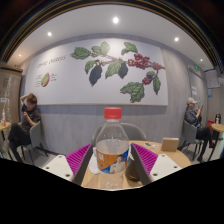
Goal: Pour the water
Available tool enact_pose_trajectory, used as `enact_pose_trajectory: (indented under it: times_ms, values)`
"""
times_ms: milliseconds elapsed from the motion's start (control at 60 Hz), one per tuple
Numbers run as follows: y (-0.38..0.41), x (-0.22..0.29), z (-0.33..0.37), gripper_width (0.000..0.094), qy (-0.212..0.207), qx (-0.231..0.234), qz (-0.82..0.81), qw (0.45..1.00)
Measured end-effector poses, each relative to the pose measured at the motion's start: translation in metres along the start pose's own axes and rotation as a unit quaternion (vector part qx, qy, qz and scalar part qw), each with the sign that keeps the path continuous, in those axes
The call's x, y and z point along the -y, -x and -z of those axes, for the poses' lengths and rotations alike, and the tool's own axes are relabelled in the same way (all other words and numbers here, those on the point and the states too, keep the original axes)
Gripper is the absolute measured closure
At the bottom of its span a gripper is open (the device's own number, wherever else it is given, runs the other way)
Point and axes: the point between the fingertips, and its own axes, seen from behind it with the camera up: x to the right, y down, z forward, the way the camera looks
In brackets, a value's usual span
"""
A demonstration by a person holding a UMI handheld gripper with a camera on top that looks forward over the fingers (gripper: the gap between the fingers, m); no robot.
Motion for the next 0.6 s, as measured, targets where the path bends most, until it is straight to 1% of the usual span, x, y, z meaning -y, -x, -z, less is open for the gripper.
enact_pose_trajectory:
  times_ms: [17,33,50,67,83,100,117,150,217,233,250,283,350,450,467,533,550,600]
  values:
    - [0.015,-0.005,-0.002,0.0124,0.003,-0.007,-0.003,1.000]
    - [0.000,-0.009,-0.008,0.0132,0.004,0.000,-0.004,1.000]
    - [-0.002,-0.010,-0.009,0.0152,0.006,0.001,-0.005,1.000]
    - [-0.002,-0.010,-0.011,0.0192,0.006,0.001,-0.005,1.000]
    - [-0.003,-0.011,-0.013,0.0262,0.005,0.002,-0.004,1.000]
    - [-0.004,-0.011,-0.014,0.0368,0.005,0.001,-0.002,1.000]
    - [-0.005,-0.012,-0.013,0.0415,0.004,0.000,-0.003,1.000]
    - [-0.008,-0.009,-0.012,0.0437,-0.007,-0.007,-0.008,1.000]
    - [-0.012,-0.013,-0.017,0.0542,-0.026,-0.006,-0.010,1.000]
    - [-0.013,-0.013,-0.016,0.0552,-0.030,-0.005,-0.012,0.999]
    - [-0.012,-0.010,-0.017,0.0591,-0.033,-0.007,-0.015,0.999]
    - [-0.013,-0.011,-0.019,0.0610,-0.037,-0.005,-0.022,0.999]
    - [-0.010,-0.010,-0.022,0.0614,-0.042,0.004,-0.052,0.998]
    - [-0.002,-0.007,-0.026,0.0615,-0.038,0.025,-0.133,0.990]
    - [0.013,-0.002,-0.020,0.0616,-0.034,0.026,-0.156,0.987]
    - [0.017,-0.001,-0.024,0.0615,-0.028,0.043,-0.260,0.964]
    - [0.006,-0.001,-0.034,0.0615,-0.029,0.058,-0.293,0.954]
    - [0.018,0.009,-0.032,0.0614,-0.024,0.077,-0.396,0.915]
